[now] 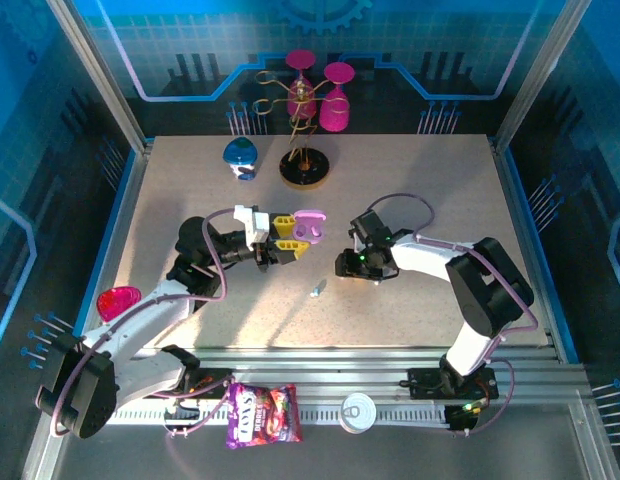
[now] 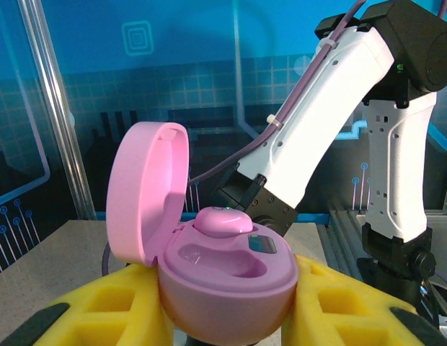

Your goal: Insert wireless bluetooth earbuds into charging case

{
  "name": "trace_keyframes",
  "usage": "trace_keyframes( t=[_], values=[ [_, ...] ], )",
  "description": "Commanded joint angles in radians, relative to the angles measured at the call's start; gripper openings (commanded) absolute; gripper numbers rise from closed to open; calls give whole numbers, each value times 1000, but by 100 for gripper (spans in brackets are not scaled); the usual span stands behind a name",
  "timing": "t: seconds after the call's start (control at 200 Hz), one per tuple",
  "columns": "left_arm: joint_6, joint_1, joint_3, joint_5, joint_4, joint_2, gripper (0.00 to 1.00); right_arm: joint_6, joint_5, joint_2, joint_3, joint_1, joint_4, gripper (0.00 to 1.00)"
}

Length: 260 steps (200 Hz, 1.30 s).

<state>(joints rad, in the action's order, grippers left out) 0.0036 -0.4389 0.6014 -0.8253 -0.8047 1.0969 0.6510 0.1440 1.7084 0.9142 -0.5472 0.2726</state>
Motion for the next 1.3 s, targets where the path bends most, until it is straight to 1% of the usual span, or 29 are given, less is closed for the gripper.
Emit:
trace_keyframes(
  t=[0.0, 0.19, 0.455, 0.735, 1.001, 1.196, 1.296],
  values=[
    [24, -7, 31, 8, -5, 7, 28, 18, 66, 5, -11, -2, -51, 39],
    [24, -7, 32, 9, -10, 16, 28, 15, 69, 2, -9, -2, -45, 34],
    [23, -7, 31, 7, -14, 15, 28, 10, 72, 27, -2, -1, -53, 36],
    [21, -7, 26, 10, -12, 8, 28, -1, 81, 48, 10, 4, -59, 36],
    [24, -6, 27, 10, -11, 13, 28, 5, 113, 24, -7, 9, -91, 31],
    [23, -8, 31, 7, -15, 16, 28, 16, 134, 51, -11, 19, -113, 25],
    [24, -7, 31, 8, -14, 15, 28, 14, 133, 61, -8, 18, -112, 25]
  ],
)
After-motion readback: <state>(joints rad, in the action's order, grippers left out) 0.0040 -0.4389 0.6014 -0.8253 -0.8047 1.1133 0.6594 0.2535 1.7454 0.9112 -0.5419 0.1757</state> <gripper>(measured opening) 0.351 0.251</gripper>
